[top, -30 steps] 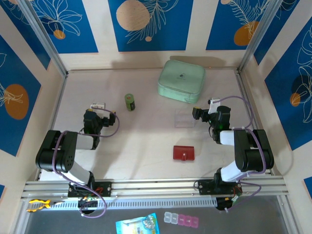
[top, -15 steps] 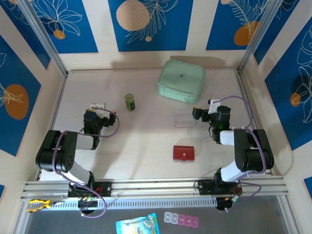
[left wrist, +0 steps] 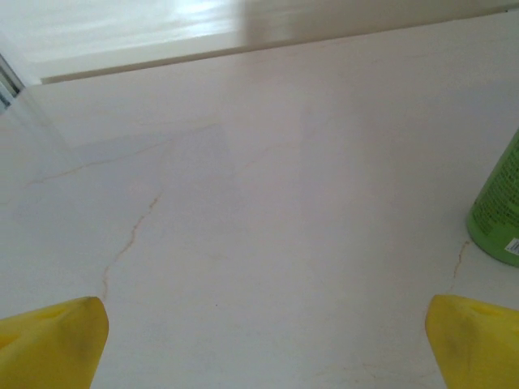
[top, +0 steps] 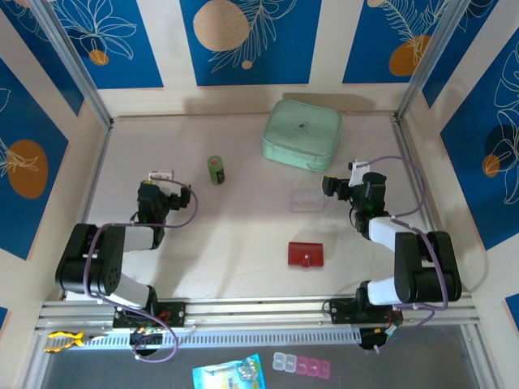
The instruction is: Take the credit cards out of the card holder
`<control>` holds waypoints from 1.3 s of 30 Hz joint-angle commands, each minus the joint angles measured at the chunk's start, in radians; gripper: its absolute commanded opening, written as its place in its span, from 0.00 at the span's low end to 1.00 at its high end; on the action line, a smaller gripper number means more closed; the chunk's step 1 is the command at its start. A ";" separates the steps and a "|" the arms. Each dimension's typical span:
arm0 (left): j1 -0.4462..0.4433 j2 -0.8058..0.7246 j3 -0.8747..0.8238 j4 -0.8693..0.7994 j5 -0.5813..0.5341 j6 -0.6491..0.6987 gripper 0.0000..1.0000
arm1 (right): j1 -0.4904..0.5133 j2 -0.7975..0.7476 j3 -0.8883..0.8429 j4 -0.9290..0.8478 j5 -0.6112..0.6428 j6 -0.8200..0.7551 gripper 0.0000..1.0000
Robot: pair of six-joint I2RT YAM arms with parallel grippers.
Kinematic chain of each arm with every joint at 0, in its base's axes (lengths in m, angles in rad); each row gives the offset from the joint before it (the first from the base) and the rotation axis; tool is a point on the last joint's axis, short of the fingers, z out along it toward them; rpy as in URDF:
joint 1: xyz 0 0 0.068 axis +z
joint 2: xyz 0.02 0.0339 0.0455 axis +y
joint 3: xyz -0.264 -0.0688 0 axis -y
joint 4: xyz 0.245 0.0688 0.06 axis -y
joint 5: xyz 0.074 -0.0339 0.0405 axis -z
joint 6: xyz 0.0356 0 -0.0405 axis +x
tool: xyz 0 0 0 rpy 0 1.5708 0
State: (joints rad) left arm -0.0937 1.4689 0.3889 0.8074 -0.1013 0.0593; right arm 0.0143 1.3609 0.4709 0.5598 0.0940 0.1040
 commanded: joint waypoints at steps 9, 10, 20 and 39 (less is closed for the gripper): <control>-0.021 -0.254 0.185 -0.596 0.038 -0.125 1.00 | 0.093 -0.207 0.197 -0.667 0.079 0.102 0.98; -0.022 -0.277 0.201 -0.655 0.053 -0.156 1.00 | 0.099 -0.221 0.212 -0.724 0.077 0.123 0.97; -0.021 -0.447 0.428 -1.158 0.285 -0.266 1.00 | 0.134 -0.238 0.360 -1.099 0.036 0.255 0.84; -0.018 -0.451 0.434 -1.263 0.288 -0.320 0.99 | 0.140 0.130 0.569 -1.142 -0.011 0.204 0.41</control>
State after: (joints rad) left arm -0.1097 1.0359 0.8402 -0.4660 0.1577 -0.2169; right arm 0.1452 1.4677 1.0065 -0.5919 0.1070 0.3237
